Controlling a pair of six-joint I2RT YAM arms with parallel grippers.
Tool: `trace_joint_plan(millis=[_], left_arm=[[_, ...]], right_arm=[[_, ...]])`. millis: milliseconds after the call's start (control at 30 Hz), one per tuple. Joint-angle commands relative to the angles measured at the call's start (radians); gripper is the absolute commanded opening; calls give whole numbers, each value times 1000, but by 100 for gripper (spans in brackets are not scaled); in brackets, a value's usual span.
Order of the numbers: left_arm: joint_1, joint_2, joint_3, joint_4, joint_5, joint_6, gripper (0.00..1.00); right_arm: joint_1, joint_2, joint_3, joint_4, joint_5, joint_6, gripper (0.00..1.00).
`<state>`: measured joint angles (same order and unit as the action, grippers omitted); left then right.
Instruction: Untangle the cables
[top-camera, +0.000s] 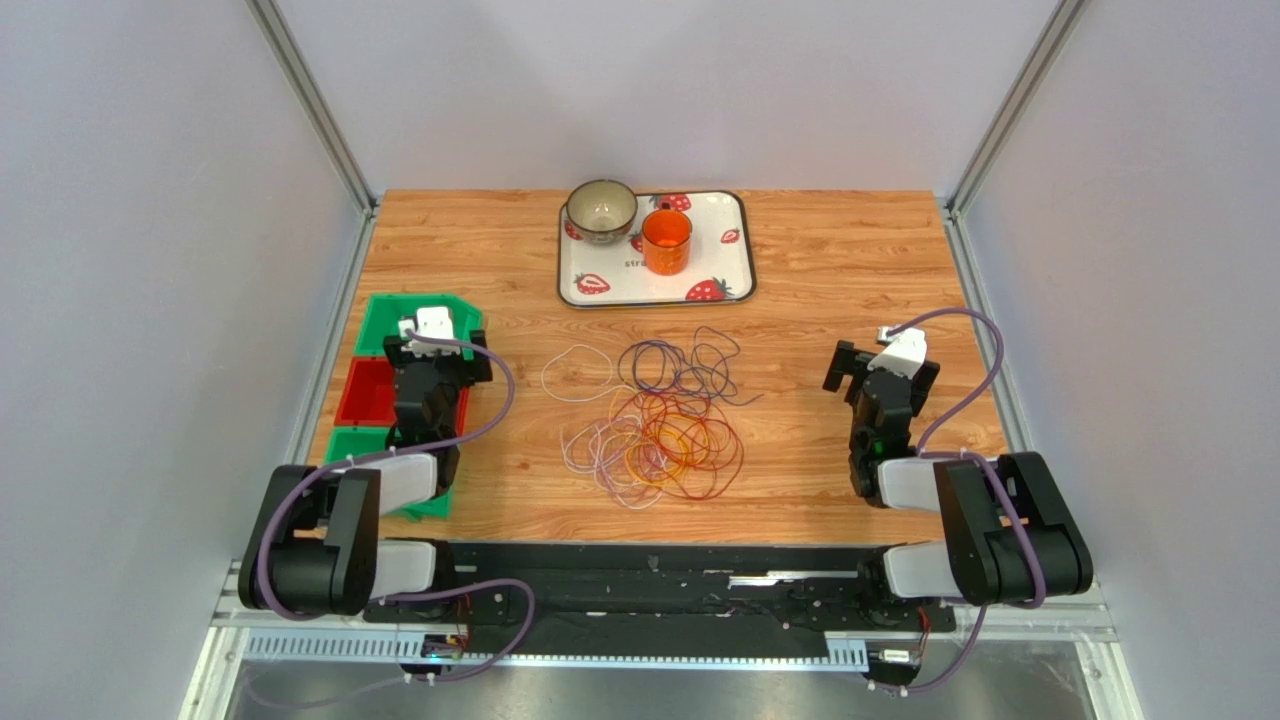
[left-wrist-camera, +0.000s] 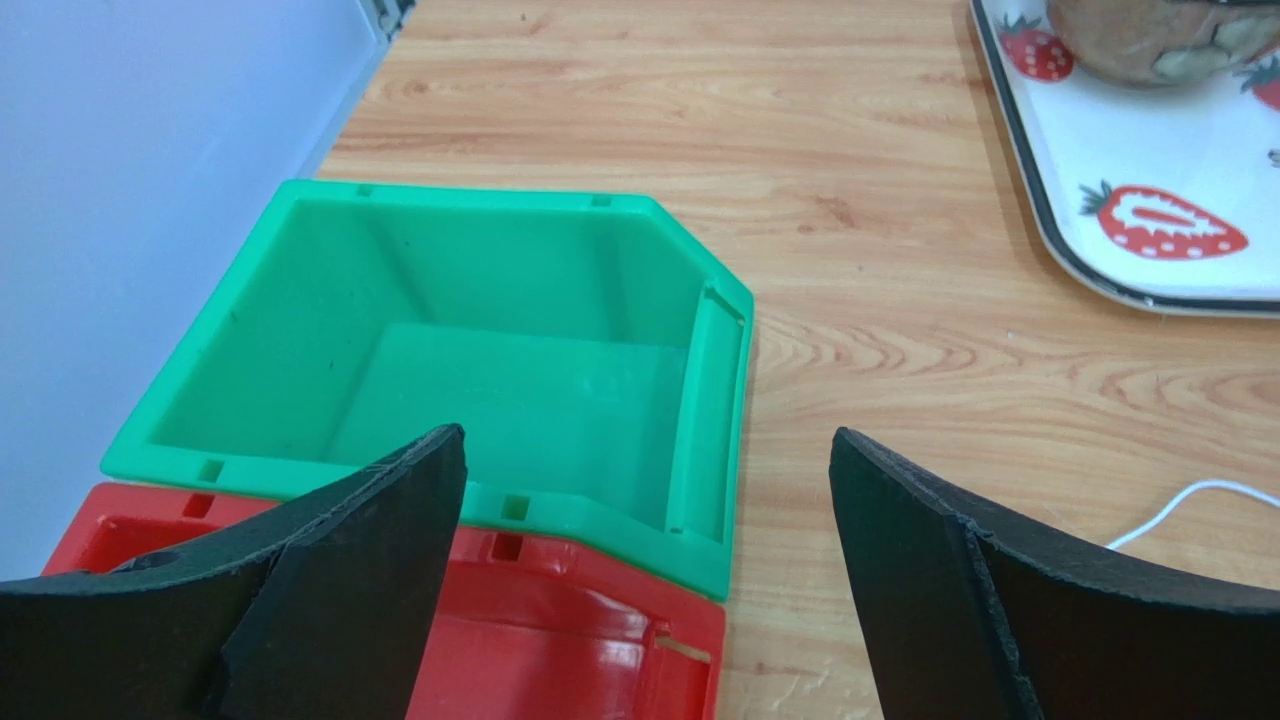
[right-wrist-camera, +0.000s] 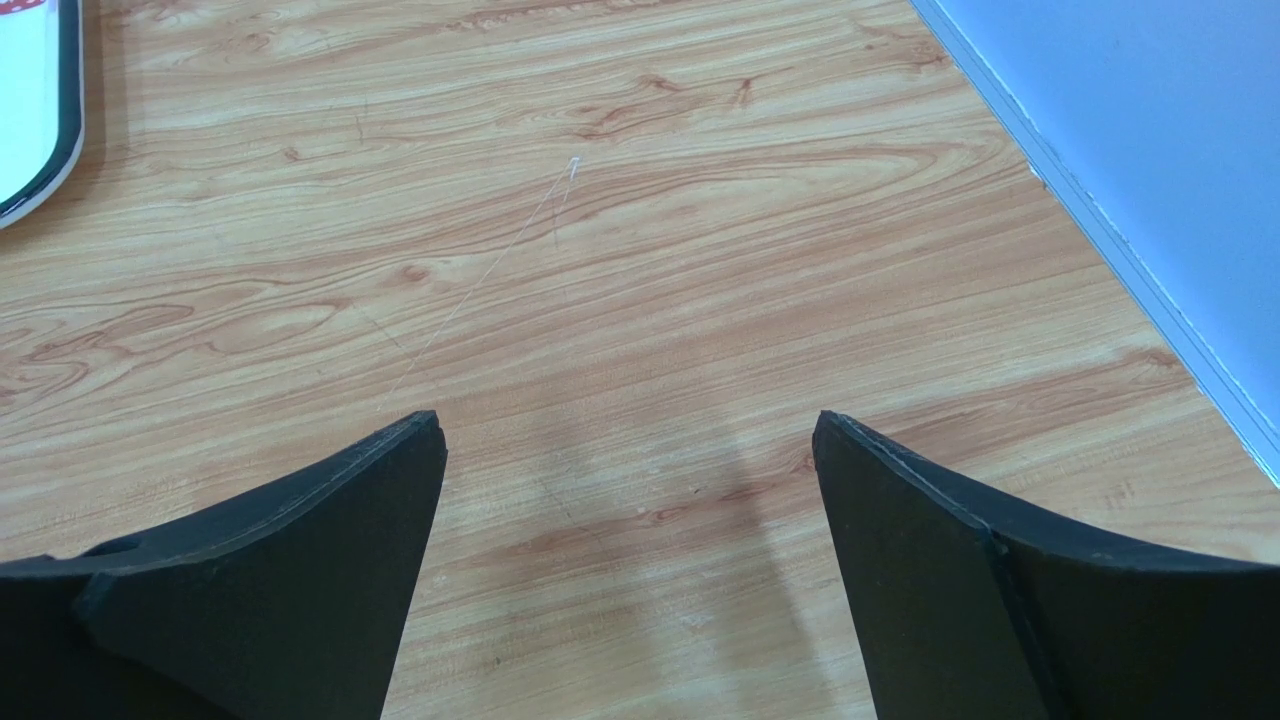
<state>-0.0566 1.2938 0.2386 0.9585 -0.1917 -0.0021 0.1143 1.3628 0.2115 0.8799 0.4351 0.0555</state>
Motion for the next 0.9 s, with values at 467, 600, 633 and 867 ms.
trace_joint_plan(millis=[467,600,633,867], left_arm=[[6,-548,579,-1628,-55,-602,99],[6,-574,602,-1649,95,-544,99],[6,-588,613,-1658,100,-544,99],[6,-550,709,-1741,192,-464,99]], right_arm=[[-10,-18,25,56,-7,12,100],[-13,-19,25,54,-10,12,100],[-11,-19,23,62,-12,14,100],[-10,-258,185,-439,-19,39,100]])
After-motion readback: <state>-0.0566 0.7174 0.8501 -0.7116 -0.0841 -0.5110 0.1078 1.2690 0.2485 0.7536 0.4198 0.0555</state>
